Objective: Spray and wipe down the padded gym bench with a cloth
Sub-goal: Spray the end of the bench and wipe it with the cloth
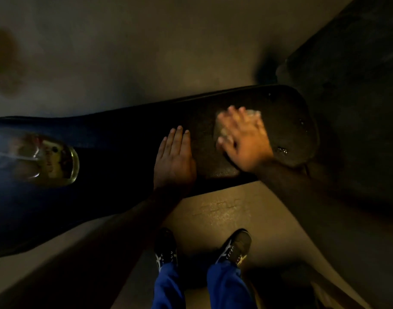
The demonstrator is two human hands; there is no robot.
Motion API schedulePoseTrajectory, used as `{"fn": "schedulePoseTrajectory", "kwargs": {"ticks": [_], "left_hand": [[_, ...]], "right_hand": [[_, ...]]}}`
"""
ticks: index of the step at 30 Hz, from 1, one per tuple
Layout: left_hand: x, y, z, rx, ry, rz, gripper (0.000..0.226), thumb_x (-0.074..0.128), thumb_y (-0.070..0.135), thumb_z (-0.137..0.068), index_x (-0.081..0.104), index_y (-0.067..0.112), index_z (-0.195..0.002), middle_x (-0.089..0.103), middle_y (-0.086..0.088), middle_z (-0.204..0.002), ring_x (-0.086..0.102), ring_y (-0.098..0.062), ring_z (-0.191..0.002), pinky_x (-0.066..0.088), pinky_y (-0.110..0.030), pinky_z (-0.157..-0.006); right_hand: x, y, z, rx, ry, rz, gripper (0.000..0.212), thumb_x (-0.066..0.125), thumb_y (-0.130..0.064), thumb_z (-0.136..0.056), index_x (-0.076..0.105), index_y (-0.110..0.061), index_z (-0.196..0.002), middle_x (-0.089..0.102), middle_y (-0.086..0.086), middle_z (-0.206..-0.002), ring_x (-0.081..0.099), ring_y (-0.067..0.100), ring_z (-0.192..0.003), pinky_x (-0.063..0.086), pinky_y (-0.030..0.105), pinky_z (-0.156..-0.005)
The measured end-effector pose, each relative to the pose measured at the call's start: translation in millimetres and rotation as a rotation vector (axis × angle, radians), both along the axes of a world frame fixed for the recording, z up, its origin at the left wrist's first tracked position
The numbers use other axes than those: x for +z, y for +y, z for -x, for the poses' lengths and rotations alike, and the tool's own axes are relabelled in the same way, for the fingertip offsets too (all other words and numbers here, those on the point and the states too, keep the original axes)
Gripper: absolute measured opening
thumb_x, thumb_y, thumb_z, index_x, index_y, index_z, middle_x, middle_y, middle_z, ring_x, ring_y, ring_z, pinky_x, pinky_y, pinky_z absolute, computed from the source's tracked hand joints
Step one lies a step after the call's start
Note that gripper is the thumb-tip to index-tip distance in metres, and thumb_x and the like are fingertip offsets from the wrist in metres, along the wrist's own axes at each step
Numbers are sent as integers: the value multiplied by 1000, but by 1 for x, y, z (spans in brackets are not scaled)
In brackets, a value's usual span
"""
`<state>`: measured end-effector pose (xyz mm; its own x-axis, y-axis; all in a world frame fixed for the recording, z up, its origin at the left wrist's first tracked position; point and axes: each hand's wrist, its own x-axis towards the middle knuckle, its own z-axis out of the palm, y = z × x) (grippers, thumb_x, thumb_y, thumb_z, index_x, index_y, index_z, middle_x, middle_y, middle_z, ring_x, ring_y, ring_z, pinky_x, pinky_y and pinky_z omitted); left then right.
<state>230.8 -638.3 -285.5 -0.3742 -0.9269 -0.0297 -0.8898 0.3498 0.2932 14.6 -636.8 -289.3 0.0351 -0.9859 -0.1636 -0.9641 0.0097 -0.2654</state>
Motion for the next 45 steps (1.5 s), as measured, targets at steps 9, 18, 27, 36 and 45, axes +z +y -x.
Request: {"fn": "schedulePoseTrajectory", "kwargs": {"ticks": [9,18,27,36,45], "left_hand": [[6,-14,17,156,338,-77,56,29,25,-90,50,5,-138,45,-14,-148,36,-27,-141,32,-47,-116],[-12,-54,62,121,205,-26,50,36,23,-94,48,4,-139,43,-17,-149,34,-31,-142,21,-40,-118],[-18,-46,75,117,0,-3,57,27,30,-96,38,5,-146,32,-17,-156,23,-30,-147,15,-43,-121],[-21,-47,70,82,-46,29,55,30,31,-98,42,6,-145,37,-17,-153,30,-31,-145,21,-44,-119],[-10,-44,100,12,-87,70,54,35,28,-93,49,1,-137,46,-25,-143,42,-39,-136,32,-51,-112]], "right_hand": [[-4,49,25,278,-44,46,61,42,-42,-95,36,-30,-154,30,5,-165,21,30,-154,13,63,-122],[-6,50,53,447,-39,28,59,42,-43,-95,37,-32,-153,30,3,-165,21,29,-154,14,61,-123],[-10,-23,65,323,-107,52,53,38,-40,-98,45,-30,-150,37,5,-161,26,32,-152,9,57,-123],[-10,-67,57,284,-75,48,57,41,-41,-94,43,-31,-151,39,3,-161,27,29,-152,12,57,-123],[-2,-39,68,258,-33,19,68,37,-44,-87,37,-31,-154,34,1,-164,24,29,-153,15,59,-123]]}}
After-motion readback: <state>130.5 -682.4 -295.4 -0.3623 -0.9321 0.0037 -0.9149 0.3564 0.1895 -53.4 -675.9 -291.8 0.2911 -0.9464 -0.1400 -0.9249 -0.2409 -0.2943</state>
